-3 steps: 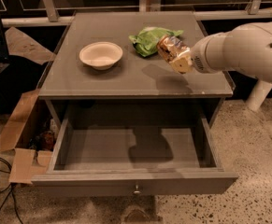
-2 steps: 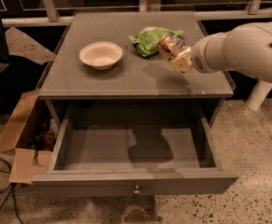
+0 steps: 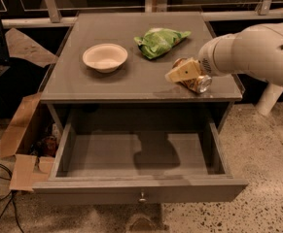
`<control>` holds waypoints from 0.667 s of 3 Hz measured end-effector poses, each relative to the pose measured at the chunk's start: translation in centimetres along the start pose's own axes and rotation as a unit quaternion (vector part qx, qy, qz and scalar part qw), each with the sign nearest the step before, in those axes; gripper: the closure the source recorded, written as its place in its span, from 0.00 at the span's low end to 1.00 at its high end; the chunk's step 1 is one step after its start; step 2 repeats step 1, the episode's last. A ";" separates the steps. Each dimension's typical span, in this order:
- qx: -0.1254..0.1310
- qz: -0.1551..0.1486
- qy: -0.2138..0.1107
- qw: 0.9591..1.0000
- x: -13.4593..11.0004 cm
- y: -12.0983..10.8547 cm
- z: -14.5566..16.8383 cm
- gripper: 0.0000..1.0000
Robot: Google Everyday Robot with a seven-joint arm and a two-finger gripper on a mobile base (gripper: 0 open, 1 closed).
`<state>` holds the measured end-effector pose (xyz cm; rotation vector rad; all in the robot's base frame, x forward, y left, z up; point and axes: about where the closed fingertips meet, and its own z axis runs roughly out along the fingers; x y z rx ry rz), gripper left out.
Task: Pick orange can from top drawer and place on counter
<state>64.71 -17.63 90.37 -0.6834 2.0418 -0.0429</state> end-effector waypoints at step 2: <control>0.000 0.000 0.000 1.000 0.0 0.0 0.0 0.00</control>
Offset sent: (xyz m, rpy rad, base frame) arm 0.0000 0.0000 0.0000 0.0000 0.0000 0.0000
